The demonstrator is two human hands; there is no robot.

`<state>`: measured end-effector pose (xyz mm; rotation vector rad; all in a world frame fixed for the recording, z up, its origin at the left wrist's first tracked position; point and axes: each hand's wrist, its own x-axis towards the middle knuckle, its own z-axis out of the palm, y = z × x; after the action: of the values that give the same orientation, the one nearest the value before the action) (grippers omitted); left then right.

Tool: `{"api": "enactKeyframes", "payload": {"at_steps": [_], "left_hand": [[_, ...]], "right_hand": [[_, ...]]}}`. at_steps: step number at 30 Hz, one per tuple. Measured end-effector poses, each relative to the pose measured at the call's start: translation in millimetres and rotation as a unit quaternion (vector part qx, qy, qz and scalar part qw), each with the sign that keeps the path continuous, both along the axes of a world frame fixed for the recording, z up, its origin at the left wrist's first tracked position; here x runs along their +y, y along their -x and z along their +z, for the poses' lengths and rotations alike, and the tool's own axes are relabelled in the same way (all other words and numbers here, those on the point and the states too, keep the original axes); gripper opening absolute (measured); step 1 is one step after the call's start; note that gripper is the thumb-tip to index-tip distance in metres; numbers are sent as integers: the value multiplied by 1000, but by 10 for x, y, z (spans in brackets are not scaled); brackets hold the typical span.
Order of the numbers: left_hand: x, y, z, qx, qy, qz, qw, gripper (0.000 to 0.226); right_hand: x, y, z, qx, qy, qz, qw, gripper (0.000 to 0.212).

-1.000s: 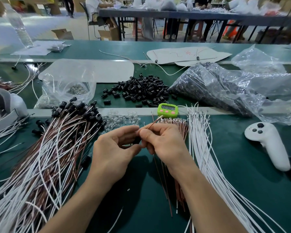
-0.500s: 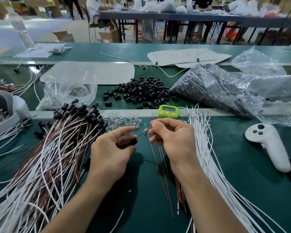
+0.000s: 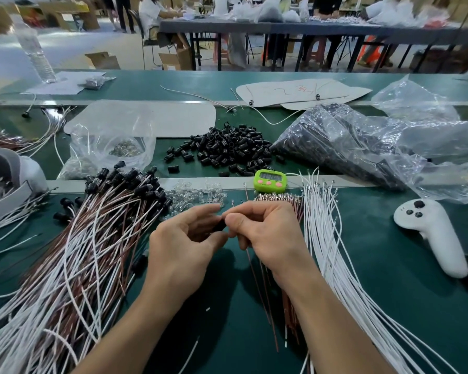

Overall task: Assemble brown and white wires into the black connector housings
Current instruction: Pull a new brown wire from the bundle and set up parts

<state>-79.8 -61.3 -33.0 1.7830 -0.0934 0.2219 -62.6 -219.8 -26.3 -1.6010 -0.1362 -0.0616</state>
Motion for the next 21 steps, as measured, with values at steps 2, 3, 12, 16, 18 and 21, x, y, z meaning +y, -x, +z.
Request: {"api": "enactKeyframes", "payload": {"at_steps": [2,3,12,16,18,21], "left_hand": [[-4,-7,1,22,-23,-13,999,37],[-7,0,7,33,-26,-19,999,35],[-35,4,24,50,5,-18,999,25],[-47,-16,-15,72,27,7,997,29],[-43,-28,-21,80,39,14,996,24],[-44,-46,-17,107,78,12,991,15]], "right_hand": [[-13,-8,-8,3,8,-3,1000,11],[-14,-4,-11,4,15,-4,1000,11],[-46,26,106,5,70,-26,997,7],[-330,44,394,18,154,-116,981,15],[-577,94,563,20,319,-181,930,18],[-780,263,653,123,545,-187,808,44]]}}
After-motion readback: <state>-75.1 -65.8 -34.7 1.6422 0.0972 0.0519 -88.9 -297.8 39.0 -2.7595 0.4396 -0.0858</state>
